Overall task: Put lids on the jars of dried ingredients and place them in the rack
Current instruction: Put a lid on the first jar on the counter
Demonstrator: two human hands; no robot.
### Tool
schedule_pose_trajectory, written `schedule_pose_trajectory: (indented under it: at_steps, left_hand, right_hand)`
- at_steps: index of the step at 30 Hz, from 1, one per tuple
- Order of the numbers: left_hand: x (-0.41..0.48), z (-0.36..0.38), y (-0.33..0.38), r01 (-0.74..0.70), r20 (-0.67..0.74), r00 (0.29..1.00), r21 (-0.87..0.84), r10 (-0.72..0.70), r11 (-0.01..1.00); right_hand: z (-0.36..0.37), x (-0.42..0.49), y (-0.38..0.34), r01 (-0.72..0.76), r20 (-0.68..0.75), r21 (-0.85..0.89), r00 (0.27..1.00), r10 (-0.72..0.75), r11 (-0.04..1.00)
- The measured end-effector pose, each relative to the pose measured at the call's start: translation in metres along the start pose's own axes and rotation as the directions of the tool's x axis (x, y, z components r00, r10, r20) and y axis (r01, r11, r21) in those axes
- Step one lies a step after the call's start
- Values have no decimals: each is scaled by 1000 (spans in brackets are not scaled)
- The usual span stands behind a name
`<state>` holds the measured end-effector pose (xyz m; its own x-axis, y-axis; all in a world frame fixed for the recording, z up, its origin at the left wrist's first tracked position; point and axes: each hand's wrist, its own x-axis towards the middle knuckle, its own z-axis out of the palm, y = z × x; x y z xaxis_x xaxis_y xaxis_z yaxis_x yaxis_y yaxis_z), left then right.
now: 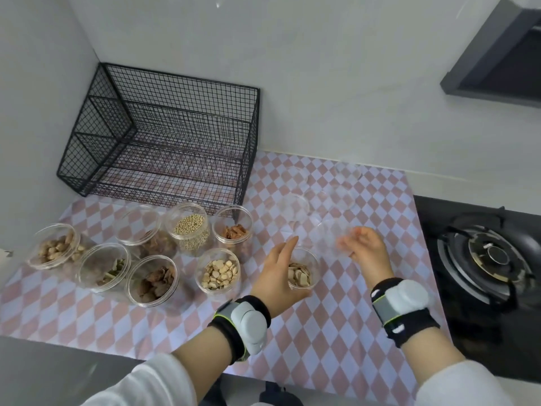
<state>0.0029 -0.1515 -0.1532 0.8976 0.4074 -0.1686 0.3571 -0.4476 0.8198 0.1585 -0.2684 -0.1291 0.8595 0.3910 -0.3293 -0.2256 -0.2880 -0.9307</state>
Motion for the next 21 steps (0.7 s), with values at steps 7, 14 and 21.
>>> schedule_pose_trajectory:
  at_steps: [7, 14, 21]
  left_hand:
    - [1, 7, -20, 157, 69, 987, -192, -146, 969]
    - [1, 7, -26, 165, 53, 986, -282, -156, 945]
    - [1, 6, -30, 127, 51, 992, -298, -117, 946]
  right_hand:
    - [14, -10, -11, -335, 325, 25, 894, 309, 942]
    - [42, -17, 2, -133, 185, -315, 963, 198, 940]
    - [42, -27, -6, 444, 584, -544, 810, -59, 712]
